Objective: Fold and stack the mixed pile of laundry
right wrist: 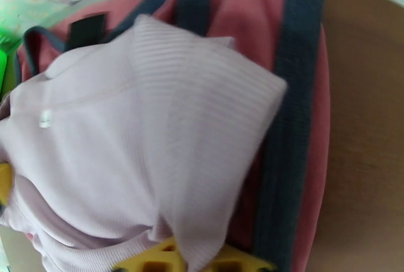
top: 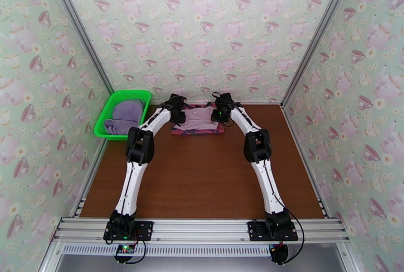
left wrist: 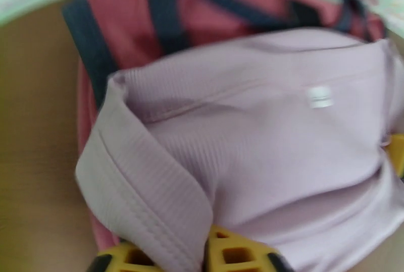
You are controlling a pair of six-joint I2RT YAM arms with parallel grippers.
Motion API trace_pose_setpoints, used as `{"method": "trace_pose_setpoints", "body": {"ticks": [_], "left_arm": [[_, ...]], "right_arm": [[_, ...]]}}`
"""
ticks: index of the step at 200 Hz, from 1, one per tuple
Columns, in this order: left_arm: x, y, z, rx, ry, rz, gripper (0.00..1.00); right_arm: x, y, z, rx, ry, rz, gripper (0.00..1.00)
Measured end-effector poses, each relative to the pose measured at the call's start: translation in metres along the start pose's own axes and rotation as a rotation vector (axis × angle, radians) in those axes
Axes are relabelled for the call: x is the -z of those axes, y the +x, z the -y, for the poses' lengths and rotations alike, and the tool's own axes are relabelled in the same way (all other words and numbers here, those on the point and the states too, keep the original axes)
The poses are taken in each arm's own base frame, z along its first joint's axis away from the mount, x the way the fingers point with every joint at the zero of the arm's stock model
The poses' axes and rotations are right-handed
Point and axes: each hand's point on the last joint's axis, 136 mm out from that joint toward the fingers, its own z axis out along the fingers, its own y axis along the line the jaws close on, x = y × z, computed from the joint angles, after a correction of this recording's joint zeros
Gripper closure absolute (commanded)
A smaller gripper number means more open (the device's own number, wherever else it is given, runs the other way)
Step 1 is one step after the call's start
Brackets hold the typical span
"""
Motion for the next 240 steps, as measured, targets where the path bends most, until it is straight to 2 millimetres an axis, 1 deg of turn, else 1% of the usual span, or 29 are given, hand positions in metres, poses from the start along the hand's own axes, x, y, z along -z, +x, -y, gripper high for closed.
{"method": "trace_pose_setpoints", "body": {"ticks": [15,21,42,44,47,48,53,61,72,86,92,97,100,111,115,119,124,130,134,143,151,159,167,178,189,195,206,223,240], "left_arm": [[0.001,-0.004,-0.004,0.015,0.003,0.006,0.47],[0.002,-0.007,-0.005,0.018,0.005,0.013,0.41],[0.007,-0.014,-0.009,0.03,0.011,0.029,0.38],[0.008,-0.015,-0.009,0.03,0.011,0.028,0.34],[0.009,-0.015,-0.009,0.03,0.012,0.027,0.08],[0.009,-0.016,-0.009,0.029,0.013,0.028,0.04],[0.011,-0.016,-0.008,0.032,0.017,0.028,0.0],[0.015,-0.017,-0.008,0.03,0.019,0.027,0.0],[0.028,-0.021,-0.007,0.034,0.024,0.03,0.0],[0.056,-0.032,-0.003,0.033,0.039,0.056,0.0],[0.076,-0.04,0.001,0.028,0.05,0.085,0.0],[0.093,-0.046,0.004,0.024,0.06,0.111,0.0],[0.105,-0.05,0.006,0.023,0.065,0.127,0.0],[0.153,-0.059,0.011,0.011,0.087,0.197,0.0],[0.176,-0.061,0.014,0.006,0.1,0.232,0.0],[0.198,-0.062,0.016,0.0,0.112,0.268,0.0],[0.226,-0.064,0.019,-0.006,0.128,0.317,0.0],[0.257,-0.065,0.02,-0.012,0.148,0.382,0.0],[0.279,-0.064,0.021,-0.016,0.161,0.427,0.0],[0.326,-0.059,0.023,-0.026,0.201,0.533,0.0],[0.357,-0.054,0.021,-0.034,0.225,0.607,0.0],[0.377,-0.047,0.013,-0.036,0.228,0.658,0.0],[0.39,-0.045,0.004,-0.032,0.211,0.685,0.0],[0.39,-0.049,-0.012,-0.015,0.169,0.694,0.01],[0.374,-0.053,-0.033,0.016,0.11,0.662,0.01],[0.359,-0.054,-0.048,0.041,0.074,0.632,0.01],[0.32,-0.051,-0.084,0.102,0.0,0.546,0.0],[0.262,-0.035,-0.148,0.215,-0.131,0.386,0.0],[0.224,-0.032,-0.205,0.294,-0.25,0.279,0.0]], "right_arm": [[-0.001,-0.007,-0.002,0.013,-0.012,0.029,0.57],[-0.001,-0.008,-0.003,0.017,-0.013,0.034,0.56],[0.006,-0.011,-0.005,0.032,-0.016,0.044,0.54],[0.007,-0.011,-0.006,0.035,-0.016,0.045,0.54],[0.01,-0.012,-0.006,0.037,-0.016,0.048,0.54],[0.011,-0.013,-0.007,0.038,-0.016,0.049,0.54],[0.016,-0.014,-0.009,0.045,-0.017,0.054,0.54],[0.03,-0.018,-0.013,0.056,-0.018,0.065,0.53],[0.057,-0.024,-0.022,0.078,-0.021,0.086,0.53],[0.108,-0.03,-0.038,0.111,-0.026,0.13,0.53],[0.134,-0.031,-0.047,0.125,-0.032,0.157,0.53],[0.164,-0.032,-0.057,0.14,-0.039,0.192,0.52],[0.174,-0.031,-0.06,0.145,-0.043,0.203,0.51],[0.235,-0.028,-0.077,0.16,-0.067,0.296,0.41],[0.259,-0.025,-0.083,0.151,-0.084,0.336,0.39],[0.277,-0.021,-0.088,0.161,-0.101,0.365,0.33],[0.303,-0.015,-0.095,0.151,-0.135,0.41,0.21],[0.331,-0.006,-0.104,0.142,-0.186,0.465,0.03],[0.346,0.001,-0.108,0.144,-0.219,0.502,0.0],[0.37,0.017,-0.109,0.123,-0.279,0.562,0.0],[0.382,0.031,-0.108,0.113,-0.326,0.6,0.0],[0.38,0.043,-0.102,0.097,-0.347,0.601,0.0],[0.366,0.051,-0.095,0.076,-0.354,0.573,0.0],[0.336,0.063,-0.085,0.05,-0.349,0.51,0.0],[0.3,0.08,-0.073,0.014,-0.332,0.425,0.0],[0.281,0.094,-0.067,-0.006,-0.317,0.373,0.0],[0.258,0.116,-0.059,-0.027,-0.28,0.295,0.0],[0.246,0.134,-0.062,-0.004,-0.235,0.242,0.0],[0.243,0.14,-0.071,0.039,-0.219,0.234,0.0]]}}
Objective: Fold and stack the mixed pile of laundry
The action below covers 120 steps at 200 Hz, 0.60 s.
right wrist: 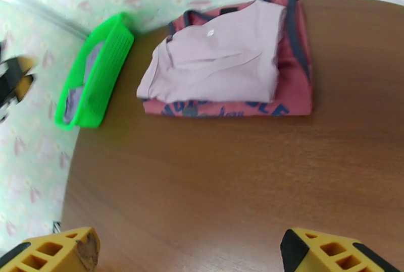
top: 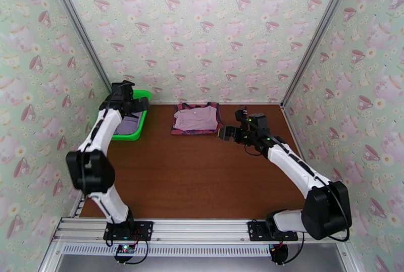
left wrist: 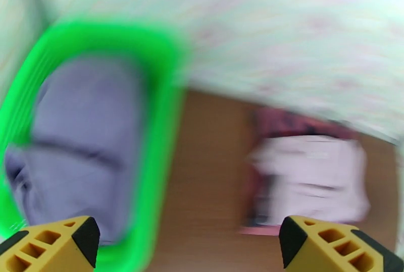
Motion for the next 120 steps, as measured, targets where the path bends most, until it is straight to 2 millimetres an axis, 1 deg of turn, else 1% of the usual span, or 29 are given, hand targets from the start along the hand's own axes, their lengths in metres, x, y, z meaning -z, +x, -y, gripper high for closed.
{"method": "trace_pose_setpoints", "body": {"ticks": [10,24,38,55,68,76,104,120], "left_arm": [[-0.023,-0.004,-0.025,0.017,-0.083,-0.028,0.0],[-0.047,-0.012,-0.053,0.026,-0.184,-0.049,0.0],[-0.065,-0.015,-0.07,0.027,-0.261,-0.07,0.0],[-0.081,-0.011,-0.081,0.022,-0.33,-0.107,0.0],[-0.091,-0.003,-0.091,0.035,-0.37,-0.144,0.0],[-0.097,0.007,-0.097,0.047,-0.397,-0.177,0.0],[-0.106,0.042,-0.114,0.095,-0.459,-0.266,0.0],[-0.111,0.062,-0.126,0.126,-0.482,-0.311,0.0]], "right_arm": [[-0.003,0.005,-0.005,0.018,0.002,-0.011,0.0],[-0.006,0.014,-0.005,0.025,0.014,-0.028,0.0],[-0.011,0.026,-0.002,0.023,0.028,-0.053,0.0],[-0.017,0.038,0.002,0.019,0.044,-0.087,0.0],[-0.025,0.045,0.005,0.016,0.053,-0.114,0.0],[-0.031,0.051,0.008,0.012,0.06,-0.135,0.0],[-0.05,0.073,0.016,-0.001,0.091,-0.224,0.0],[-0.057,0.082,0.015,0.003,0.096,-0.26,0.0]]}}
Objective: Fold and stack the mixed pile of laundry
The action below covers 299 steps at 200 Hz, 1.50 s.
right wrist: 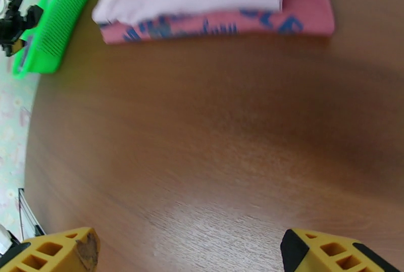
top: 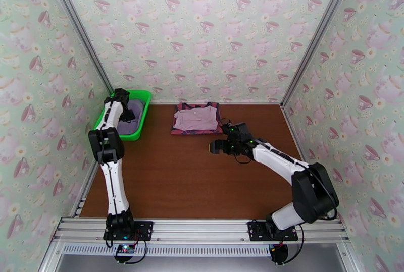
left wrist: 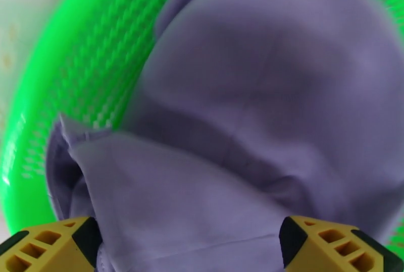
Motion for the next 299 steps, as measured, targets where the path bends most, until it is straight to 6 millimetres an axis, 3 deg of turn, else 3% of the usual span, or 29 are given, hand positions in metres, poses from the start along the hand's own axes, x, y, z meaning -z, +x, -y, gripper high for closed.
{"method": "trace_pose_setpoints", "body": {"ticks": [19,40,58,72,95,133,157,175,192,214,230,242,261,275,299], "left_arm": [[-0.013,0.012,-0.01,0.029,-0.018,-0.046,0.0],[-0.019,0.011,-0.013,0.058,-0.004,-0.051,0.0],[-0.025,0.013,-0.007,0.076,0.031,-0.056,0.12],[-0.032,0.018,0.0,0.079,0.067,-0.067,0.31],[-0.04,0.02,0.017,0.086,0.154,-0.064,1.0],[-0.027,0.013,0.029,0.104,0.262,-0.04,1.0],[-0.001,0.011,0.027,0.109,0.314,-0.022,1.0],[0.046,-0.01,0.021,0.116,0.362,0.058,1.0],[0.116,-0.039,0.007,0.133,0.42,0.182,1.0],[0.237,-0.078,-0.018,0.164,0.525,0.409,1.0],[0.323,-0.087,-0.038,0.173,0.6,0.556,1.0],[0.383,-0.082,-0.05,0.169,0.659,0.65,1.0],[0.456,-0.058,-0.058,0.14,0.749,0.738,1.0],[0.492,-0.034,-0.054,0.108,0.819,0.758,1.0],[0.526,0.008,-0.036,0.044,0.927,0.721,1.0]], "right_arm": [[-0.007,0.006,-0.007,0.015,-0.002,-0.029,0.0],[-0.014,0.012,-0.015,0.034,-0.002,-0.054,0.0],[-0.017,0.017,-0.02,0.05,0.006,-0.071,0.0],[-0.019,0.019,-0.023,0.058,0.006,-0.077,0.01],[-0.019,0.02,-0.027,0.067,0.009,-0.084,0.03],[-0.015,0.019,-0.025,0.067,0.032,-0.085,0.07],[0.003,0.014,-0.027,0.076,0.05,-0.054,0.07],[0.027,0.005,-0.034,0.096,0.049,0.008,0.06],[0.052,-0.004,-0.041,0.114,0.043,0.081,0.06],[0.079,-0.005,-0.045,0.127,0.039,0.154,0.06],[0.092,-0.001,-0.043,0.13,0.044,0.187,0.06],[0.101,0.005,-0.04,0.13,0.052,0.203,0.06],[0.114,0.013,-0.035,0.131,0.068,0.234,0.06],[0.126,0.018,-0.032,0.125,0.076,0.268,0.06],[0.147,0.025,-0.028,0.12,0.079,0.336,0.06]]}}
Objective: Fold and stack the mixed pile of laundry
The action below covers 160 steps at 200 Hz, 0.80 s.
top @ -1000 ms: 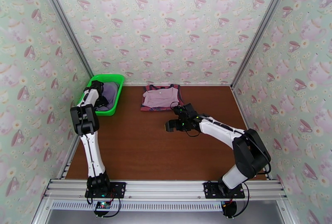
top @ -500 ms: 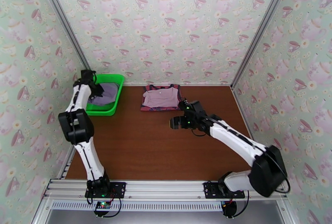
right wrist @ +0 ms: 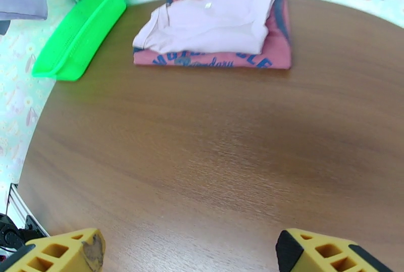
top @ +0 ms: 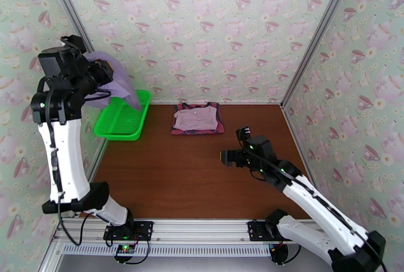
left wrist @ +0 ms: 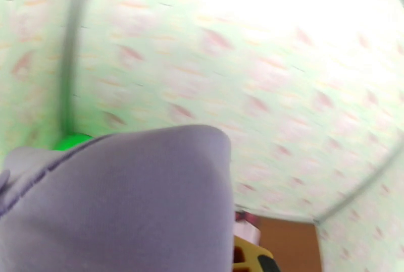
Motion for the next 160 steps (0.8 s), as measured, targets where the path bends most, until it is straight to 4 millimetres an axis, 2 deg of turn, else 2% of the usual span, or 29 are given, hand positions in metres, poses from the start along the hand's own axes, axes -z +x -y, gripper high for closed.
{"method": "trace_pose_setpoints", "body": {"ticks": [15,33,76,91,105,120,131,146,160], "left_arm": [[0.006,0.02,0.026,0.007,0.068,-0.056,1.0],[0.007,0.054,0.06,0.013,0.154,-0.15,1.0],[0.002,0.157,0.147,-0.009,0.336,-0.392,1.0],[0.002,0.195,0.171,-0.025,0.375,-0.45,1.0],[0.0,0.23,0.186,-0.039,0.388,-0.487,1.0],[-0.001,0.275,0.188,-0.054,0.371,-0.533,1.0],[-0.002,0.311,0.179,-0.058,0.338,-0.57,1.0],[-0.005,0.36,0.148,-0.064,0.25,-0.616,1.0],[-0.007,0.399,0.105,-0.075,0.138,-0.643,1.0]], "right_arm": [[0.015,0.002,0.006,-0.013,0.014,0.044,0.06],[0.029,0.006,0.015,-0.037,0.049,0.089,0.06],[0.053,0.016,0.041,-0.098,0.149,0.165,0.05],[0.056,0.019,0.047,-0.107,0.173,0.171,0.05],[0.055,0.024,0.052,-0.108,0.197,0.159,0.05],[0.053,0.03,0.056,-0.105,0.216,0.139,0.04],[0.051,0.035,0.058,-0.101,0.224,0.123,0.04],[0.048,0.039,0.06,-0.092,0.231,0.102,0.05],[0.043,0.043,0.06,-0.084,0.236,0.075,0.05]]}}
